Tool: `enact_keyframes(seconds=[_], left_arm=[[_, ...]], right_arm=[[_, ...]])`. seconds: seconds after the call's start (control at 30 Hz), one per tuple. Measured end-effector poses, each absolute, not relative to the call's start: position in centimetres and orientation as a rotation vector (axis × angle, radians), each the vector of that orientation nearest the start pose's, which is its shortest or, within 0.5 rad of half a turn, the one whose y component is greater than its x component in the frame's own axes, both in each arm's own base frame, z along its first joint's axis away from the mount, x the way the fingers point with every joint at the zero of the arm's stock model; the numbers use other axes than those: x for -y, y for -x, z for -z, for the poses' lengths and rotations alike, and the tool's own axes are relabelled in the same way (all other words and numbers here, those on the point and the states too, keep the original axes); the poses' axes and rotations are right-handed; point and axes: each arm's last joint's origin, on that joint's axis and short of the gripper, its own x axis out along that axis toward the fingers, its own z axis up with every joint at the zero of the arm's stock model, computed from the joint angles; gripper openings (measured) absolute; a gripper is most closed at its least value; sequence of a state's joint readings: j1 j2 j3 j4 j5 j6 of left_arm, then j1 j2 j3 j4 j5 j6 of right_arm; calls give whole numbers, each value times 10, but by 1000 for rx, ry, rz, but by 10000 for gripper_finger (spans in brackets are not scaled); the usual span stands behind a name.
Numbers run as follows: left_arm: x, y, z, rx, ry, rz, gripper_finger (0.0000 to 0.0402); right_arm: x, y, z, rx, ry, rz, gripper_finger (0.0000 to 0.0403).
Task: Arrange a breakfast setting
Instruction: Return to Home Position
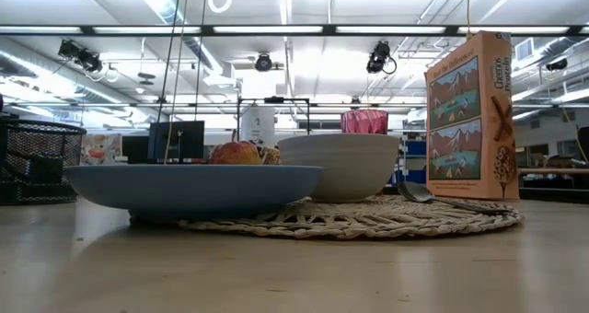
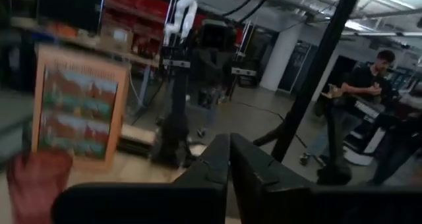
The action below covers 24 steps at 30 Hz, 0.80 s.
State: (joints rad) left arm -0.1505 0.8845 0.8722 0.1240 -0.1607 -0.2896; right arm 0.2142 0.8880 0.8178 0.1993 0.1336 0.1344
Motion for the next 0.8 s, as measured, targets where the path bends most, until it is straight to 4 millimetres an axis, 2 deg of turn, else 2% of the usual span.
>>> enact_keyframes(seconds=[0.1,0.23,0.43,0.57,0.7,0.8], left_arm=[[24,-190,-375,97,348,5,11],[24,-190,-377,119,325,6,13],[23,-186,-367,40,150,-10,28],[20,-169,-353,34,121,-12,28],[17,-143,-337,85,86,-9,29],[14,-126,-319,103,74,-10,29]], right_arm=[[-34,-185,-338,67,-160,-34,25],[-32,-180,-315,40,-140,-12,33],[-28,-178,-284,58,-82,72,31],[-27,-169,-263,88,-101,57,32],[-25,-157,-246,138,-113,38,32],[-23,-148,-235,166,-119,37,31]])
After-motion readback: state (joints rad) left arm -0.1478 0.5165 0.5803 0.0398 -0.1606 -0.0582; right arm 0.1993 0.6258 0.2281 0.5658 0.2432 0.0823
